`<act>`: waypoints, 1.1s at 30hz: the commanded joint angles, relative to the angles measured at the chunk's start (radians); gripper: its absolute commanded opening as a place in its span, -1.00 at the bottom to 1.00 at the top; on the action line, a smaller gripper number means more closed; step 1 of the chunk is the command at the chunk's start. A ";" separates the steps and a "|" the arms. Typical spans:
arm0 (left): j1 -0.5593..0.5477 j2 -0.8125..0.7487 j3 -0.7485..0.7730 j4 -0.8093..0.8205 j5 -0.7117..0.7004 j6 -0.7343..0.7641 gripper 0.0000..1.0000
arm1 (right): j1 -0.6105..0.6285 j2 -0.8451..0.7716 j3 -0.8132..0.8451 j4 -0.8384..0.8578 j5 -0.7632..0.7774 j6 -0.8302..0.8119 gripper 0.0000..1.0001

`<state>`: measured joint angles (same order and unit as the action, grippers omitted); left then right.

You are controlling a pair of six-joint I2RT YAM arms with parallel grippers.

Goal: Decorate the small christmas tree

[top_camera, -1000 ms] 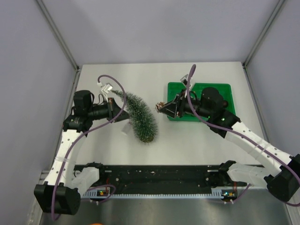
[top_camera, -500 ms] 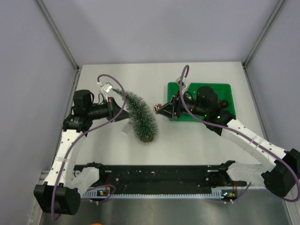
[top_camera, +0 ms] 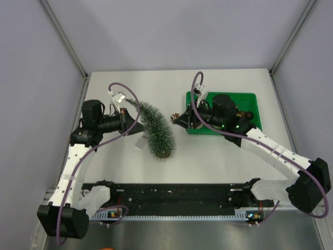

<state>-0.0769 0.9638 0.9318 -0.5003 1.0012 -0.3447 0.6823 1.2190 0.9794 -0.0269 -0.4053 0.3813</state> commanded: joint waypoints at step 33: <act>-0.015 -0.039 0.001 0.091 0.007 -0.043 -1.00 | 0.065 0.014 0.093 0.051 0.017 -0.001 -0.75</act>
<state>-0.0868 0.9504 0.9318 -0.4622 1.0008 -0.3744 0.7231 1.2312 1.0222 -0.0345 -0.3759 0.3702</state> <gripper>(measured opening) 0.032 0.403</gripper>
